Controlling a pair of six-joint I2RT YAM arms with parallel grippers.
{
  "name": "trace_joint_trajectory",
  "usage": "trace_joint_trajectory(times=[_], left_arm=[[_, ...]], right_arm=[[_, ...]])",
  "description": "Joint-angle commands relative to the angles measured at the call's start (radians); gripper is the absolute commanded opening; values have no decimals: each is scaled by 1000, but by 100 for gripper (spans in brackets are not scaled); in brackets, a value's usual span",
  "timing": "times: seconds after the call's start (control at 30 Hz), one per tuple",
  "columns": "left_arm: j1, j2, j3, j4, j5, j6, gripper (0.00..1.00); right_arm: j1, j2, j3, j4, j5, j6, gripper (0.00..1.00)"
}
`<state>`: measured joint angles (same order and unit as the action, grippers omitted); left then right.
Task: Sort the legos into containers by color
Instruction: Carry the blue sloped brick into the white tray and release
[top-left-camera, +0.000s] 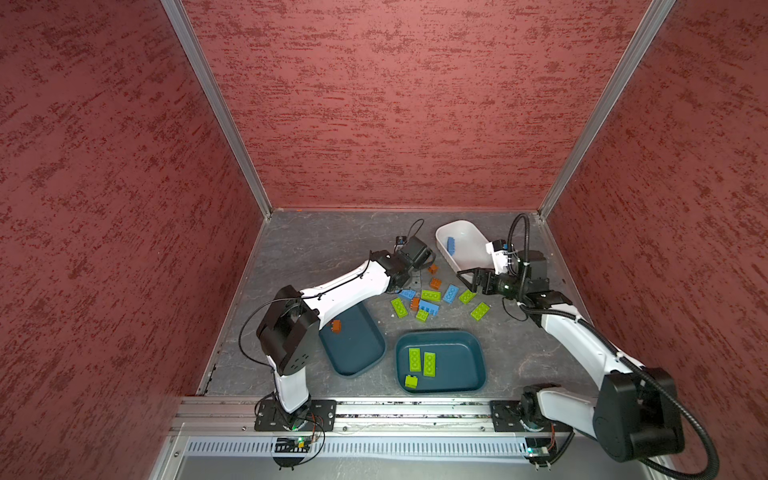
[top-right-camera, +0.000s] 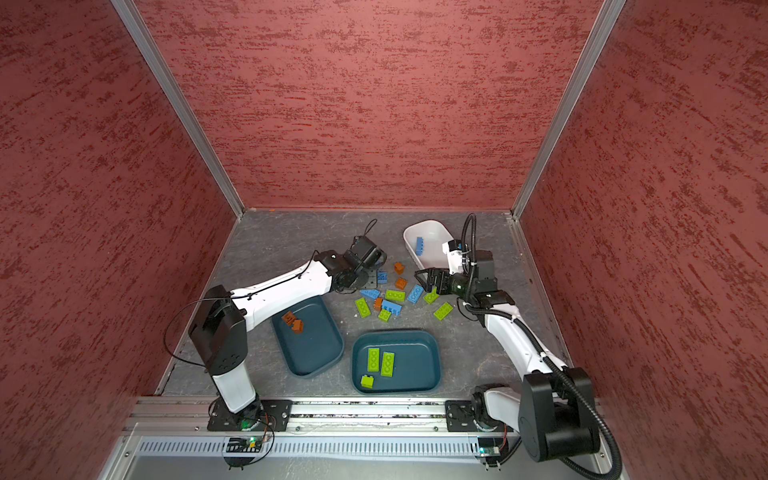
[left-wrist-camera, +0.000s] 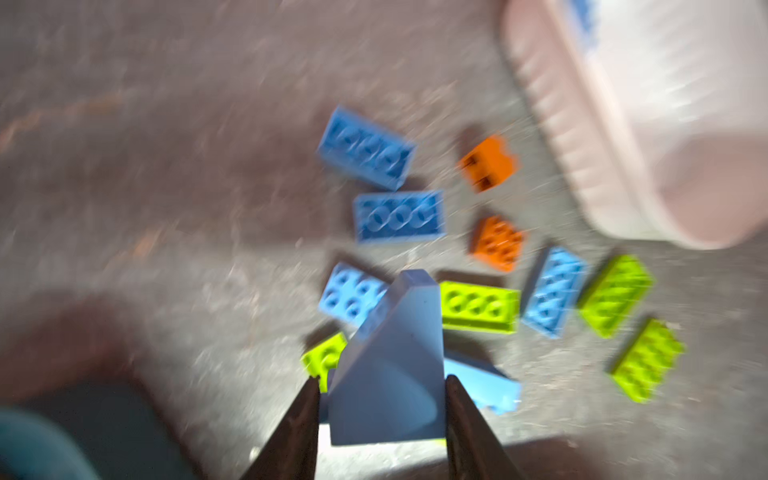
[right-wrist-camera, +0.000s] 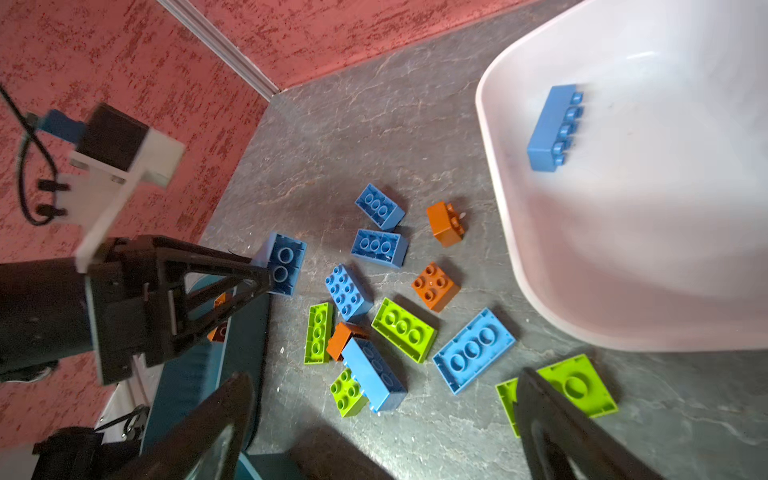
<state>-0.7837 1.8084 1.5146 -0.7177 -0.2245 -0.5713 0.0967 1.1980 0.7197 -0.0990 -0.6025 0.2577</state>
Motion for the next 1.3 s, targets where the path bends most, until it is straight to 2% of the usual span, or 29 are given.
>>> trace_joint_trajectory(times=[0.0, 0.23, 0.53, 0.67, 0.87, 0.9, 0.97, 1.13, 1.27], left_arm=[[22, 51, 77, 119, 123, 206, 38], [65, 225, 279, 254, 336, 330, 38], [79, 464, 508, 401, 510, 345, 37], [77, 579, 650, 370, 511, 348, 36], [77, 709, 824, 273, 430, 399, 37], [77, 719, 845, 256, 422, 407, 39], [76, 715, 859, 232, 409, 424, 50], [70, 645, 813, 194, 373, 471, 70], [67, 563, 766, 115, 316, 462, 75]], right_arm=[[-17, -31, 37, 4, 84, 13, 99], [-41, -56, 64, -15, 132, 17, 99], [-49, -80, 81, -48, 165, 4, 99], [-50, -90, 79, -57, 170, -1, 99], [-51, -98, 81, -76, 170, -12, 99], [-50, -98, 79, -76, 171, -14, 99], [-51, -101, 77, -83, 168, -17, 99], [-51, -104, 79, -88, 140, -25, 99], [-51, -101, 81, -82, 110, -26, 99]])
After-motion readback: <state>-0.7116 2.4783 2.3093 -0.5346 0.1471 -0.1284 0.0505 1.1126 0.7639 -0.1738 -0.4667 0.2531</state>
